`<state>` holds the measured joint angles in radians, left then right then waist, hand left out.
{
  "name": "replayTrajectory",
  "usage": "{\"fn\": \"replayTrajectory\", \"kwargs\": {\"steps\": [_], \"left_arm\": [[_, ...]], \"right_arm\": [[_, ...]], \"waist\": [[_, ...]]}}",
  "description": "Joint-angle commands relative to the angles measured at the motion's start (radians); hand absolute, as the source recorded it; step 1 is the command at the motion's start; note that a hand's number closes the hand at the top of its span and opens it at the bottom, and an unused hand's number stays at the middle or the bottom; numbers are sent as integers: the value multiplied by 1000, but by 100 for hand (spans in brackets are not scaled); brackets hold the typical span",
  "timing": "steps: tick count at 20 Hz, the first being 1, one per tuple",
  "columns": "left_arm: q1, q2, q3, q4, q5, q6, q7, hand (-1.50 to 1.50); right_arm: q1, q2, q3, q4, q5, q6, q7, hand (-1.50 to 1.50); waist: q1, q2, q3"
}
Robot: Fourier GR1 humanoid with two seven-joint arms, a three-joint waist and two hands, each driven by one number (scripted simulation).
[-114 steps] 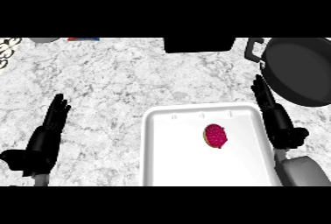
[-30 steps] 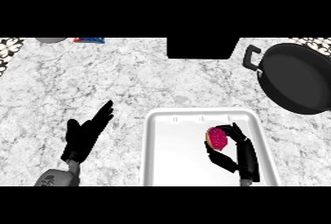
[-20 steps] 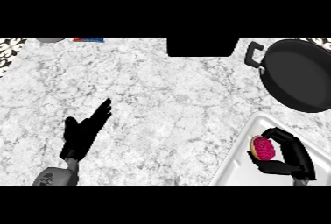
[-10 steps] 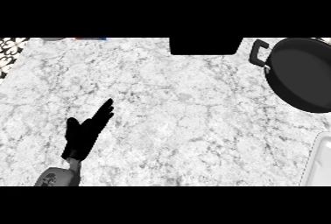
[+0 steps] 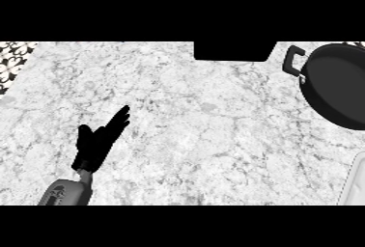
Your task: Pick the cupcake from the tray and place it in the pot
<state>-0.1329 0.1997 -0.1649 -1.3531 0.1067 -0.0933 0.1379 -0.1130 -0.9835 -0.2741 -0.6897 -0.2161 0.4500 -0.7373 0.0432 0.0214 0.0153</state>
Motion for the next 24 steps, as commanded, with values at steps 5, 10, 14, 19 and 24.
{"fn": "replayTrajectory", "kwargs": {"steps": [5, 10, 14, 19, 24], "left_arm": [[18, 7, -4, 21, -9, -21, -36, 0], [-16, -36, -24, 18, -27, 13, -1, 0], [-15, -11, -12, 10, -34, -1, -23, 0], [-28, -26, -17, -8, -31, 5, 28, 0], [-9, 0, 8, 37, -31, -24, -29, 0]], "right_arm": [[-92, -90, 15, 137, 115, -18, -253, 150], [-237, -143, 62, 193, 177, -25, -209, 150], [-327, -166, 99, 241, 232, -31, -197, 150], [-470, -125, 201, 245, 356, -107, -142, 150], [-615, -71, 297, 264, 480, -150, -55, 150]], "waist": [[15, -2, -5], [20, -4, -8], [26, -3, -9], [31, -3, -10], [18, -6, -13]]}}
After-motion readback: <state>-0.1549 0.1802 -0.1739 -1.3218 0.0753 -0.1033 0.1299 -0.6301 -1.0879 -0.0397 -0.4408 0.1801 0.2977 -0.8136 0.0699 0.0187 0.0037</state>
